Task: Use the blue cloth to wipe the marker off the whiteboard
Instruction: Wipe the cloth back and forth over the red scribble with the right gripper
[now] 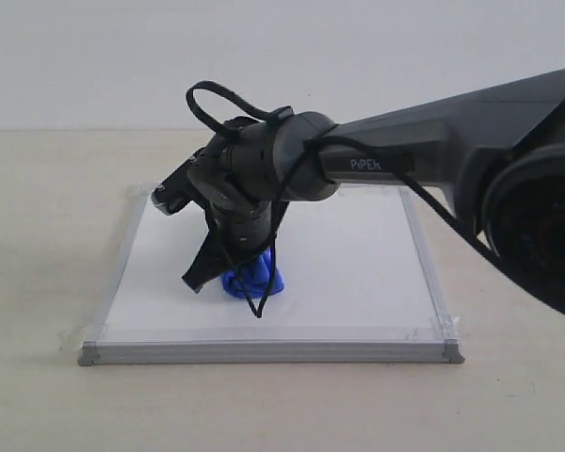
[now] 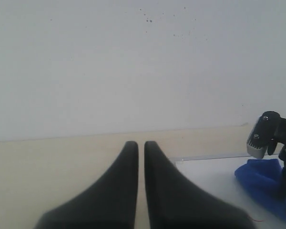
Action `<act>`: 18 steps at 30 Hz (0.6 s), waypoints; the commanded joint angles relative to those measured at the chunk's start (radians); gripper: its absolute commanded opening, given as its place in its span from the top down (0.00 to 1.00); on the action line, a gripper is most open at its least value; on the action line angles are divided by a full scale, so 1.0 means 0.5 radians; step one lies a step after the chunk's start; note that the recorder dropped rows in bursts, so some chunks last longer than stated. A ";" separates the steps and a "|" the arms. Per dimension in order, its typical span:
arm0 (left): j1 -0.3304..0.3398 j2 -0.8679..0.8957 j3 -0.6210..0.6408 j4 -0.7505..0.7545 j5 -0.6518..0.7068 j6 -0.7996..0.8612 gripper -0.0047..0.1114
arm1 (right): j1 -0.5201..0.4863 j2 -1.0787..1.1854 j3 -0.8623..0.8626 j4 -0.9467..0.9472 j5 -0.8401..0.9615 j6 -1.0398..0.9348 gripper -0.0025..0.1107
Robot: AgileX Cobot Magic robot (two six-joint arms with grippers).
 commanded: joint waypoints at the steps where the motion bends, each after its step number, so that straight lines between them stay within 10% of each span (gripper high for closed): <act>1: -0.003 0.006 -0.006 -0.011 -0.003 -0.012 0.92 | 0.138 0.126 0.010 0.704 -0.233 -0.462 0.98; 8: -0.003 0.006 -0.006 -0.011 -0.003 -0.012 0.92 | 0.185 0.159 -0.150 0.992 -0.140 -0.770 0.98; 18: -0.003 0.006 -0.006 -0.011 -0.003 -0.012 0.92 | -0.173 0.158 -0.154 -0.074 0.222 0.043 0.98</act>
